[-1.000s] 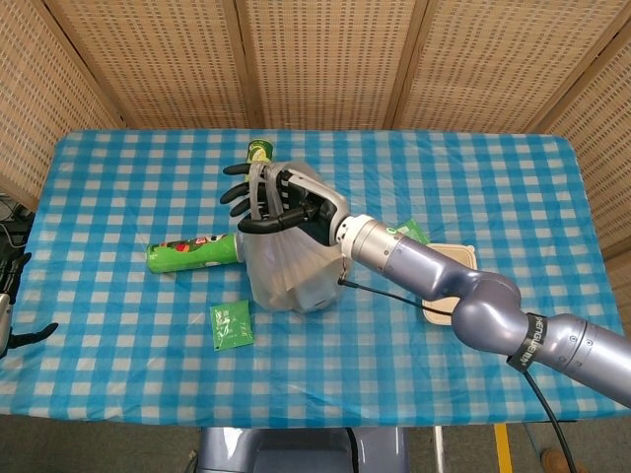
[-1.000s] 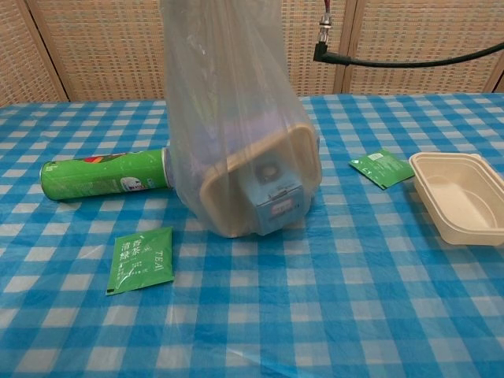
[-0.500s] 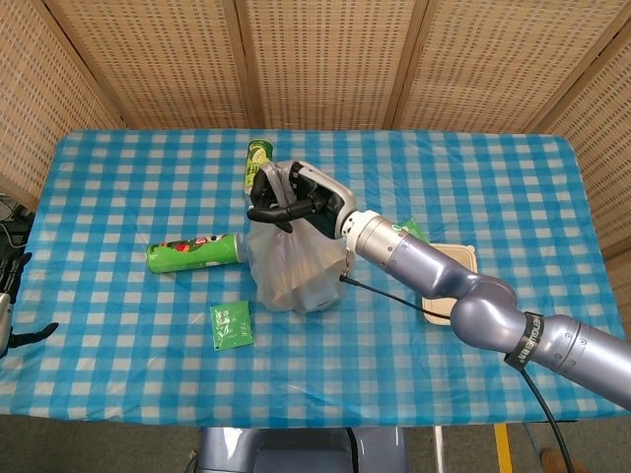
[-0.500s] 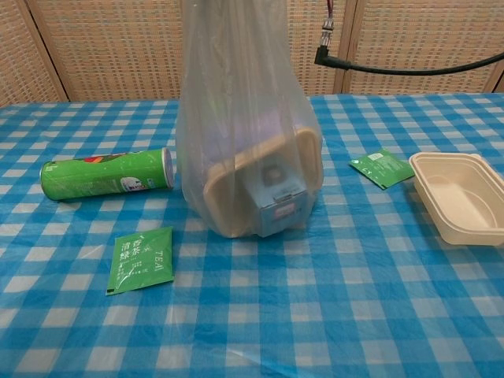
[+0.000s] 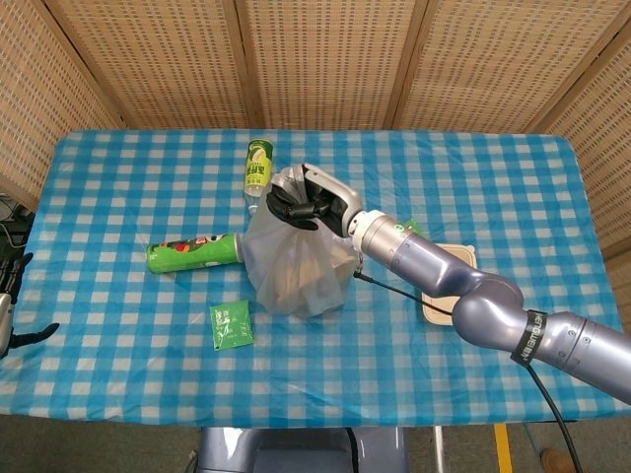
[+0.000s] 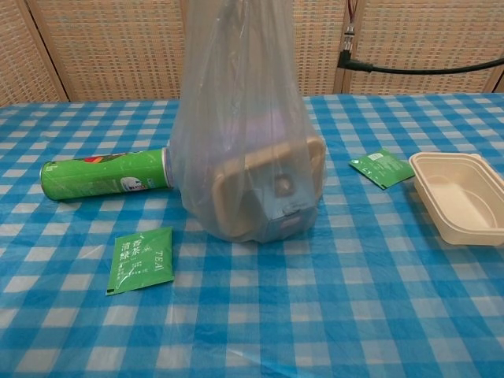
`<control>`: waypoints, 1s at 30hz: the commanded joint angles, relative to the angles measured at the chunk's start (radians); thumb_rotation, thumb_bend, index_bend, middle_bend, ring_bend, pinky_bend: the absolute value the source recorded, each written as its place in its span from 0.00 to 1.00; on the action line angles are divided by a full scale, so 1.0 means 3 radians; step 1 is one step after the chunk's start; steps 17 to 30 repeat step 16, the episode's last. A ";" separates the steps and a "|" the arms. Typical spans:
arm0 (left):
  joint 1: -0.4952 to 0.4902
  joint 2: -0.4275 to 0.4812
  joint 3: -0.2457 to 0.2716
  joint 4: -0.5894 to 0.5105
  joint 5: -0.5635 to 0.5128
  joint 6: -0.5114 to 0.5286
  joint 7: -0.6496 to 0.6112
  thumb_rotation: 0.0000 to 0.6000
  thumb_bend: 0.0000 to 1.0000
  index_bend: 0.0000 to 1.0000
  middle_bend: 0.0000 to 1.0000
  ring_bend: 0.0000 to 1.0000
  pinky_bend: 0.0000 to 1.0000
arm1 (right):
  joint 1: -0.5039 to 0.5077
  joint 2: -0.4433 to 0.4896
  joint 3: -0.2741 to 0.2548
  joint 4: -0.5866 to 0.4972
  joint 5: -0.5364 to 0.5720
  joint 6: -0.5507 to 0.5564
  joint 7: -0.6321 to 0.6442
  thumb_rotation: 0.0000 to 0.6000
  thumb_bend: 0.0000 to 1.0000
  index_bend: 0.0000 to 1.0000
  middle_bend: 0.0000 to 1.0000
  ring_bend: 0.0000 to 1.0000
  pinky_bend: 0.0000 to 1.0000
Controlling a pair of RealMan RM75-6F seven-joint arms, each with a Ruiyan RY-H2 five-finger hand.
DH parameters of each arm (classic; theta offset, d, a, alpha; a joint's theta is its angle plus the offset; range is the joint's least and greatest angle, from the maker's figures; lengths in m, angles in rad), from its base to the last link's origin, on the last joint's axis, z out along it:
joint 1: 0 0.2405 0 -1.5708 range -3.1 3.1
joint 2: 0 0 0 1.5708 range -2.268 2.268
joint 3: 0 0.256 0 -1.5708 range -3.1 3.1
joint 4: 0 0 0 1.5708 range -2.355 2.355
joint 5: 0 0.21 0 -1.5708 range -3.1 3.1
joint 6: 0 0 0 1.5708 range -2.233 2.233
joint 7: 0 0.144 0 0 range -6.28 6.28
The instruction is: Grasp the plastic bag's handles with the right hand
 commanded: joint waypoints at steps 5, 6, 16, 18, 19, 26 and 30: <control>-0.0001 -0.0001 0.0009 -0.0006 0.0016 0.0005 0.0007 1.00 0.00 0.00 0.00 0.00 0.00 | 0.0004 0.0097 -0.0123 -0.0101 0.0165 0.0227 -0.0144 1.00 1.00 0.85 0.80 0.84 1.00; 0.0000 -0.0002 0.0010 -0.0007 0.0017 0.0005 0.0008 1.00 0.00 0.00 0.00 0.00 0.00 | 0.0002 0.0107 -0.0127 -0.0109 0.0184 0.0247 -0.0154 1.00 1.00 0.85 0.80 0.84 1.00; 0.0007 0.0019 0.0002 -0.0015 0.0005 0.0013 -0.0035 1.00 0.00 0.00 0.00 0.00 0.00 | 0.0230 0.0483 -0.0001 -0.0233 0.0695 0.0626 -0.0299 1.00 1.00 0.84 0.79 0.84 1.00; 0.0007 0.0019 0.0002 -0.0015 0.0005 0.0013 -0.0035 1.00 0.00 0.00 0.00 0.00 0.00 | 0.0230 0.0483 -0.0001 -0.0233 0.0695 0.0626 -0.0299 1.00 1.00 0.84 0.79 0.84 1.00; 0.0007 0.0019 0.0002 -0.0015 0.0005 0.0013 -0.0035 1.00 0.00 0.00 0.00 0.00 0.00 | 0.0230 0.0483 -0.0001 -0.0233 0.0695 0.0626 -0.0299 1.00 1.00 0.84 0.79 0.84 1.00; 0.0007 0.0019 0.0002 -0.0015 0.0005 0.0013 -0.0035 1.00 0.00 0.00 0.00 0.00 0.00 | 0.0230 0.0483 -0.0001 -0.0233 0.0695 0.0626 -0.0299 1.00 1.00 0.84 0.79 0.84 1.00; 0.0007 0.0019 0.0002 -0.0015 0.0005 0.0013 -0.0035 1.00 0.00 0.00 0.00 0.00 0.00 | 0.0230 0.0483 -0.0001 -0.0233 0.0695 0.0626 -0.0299 1.00 1.00 0.84 0.79 0.84 1.00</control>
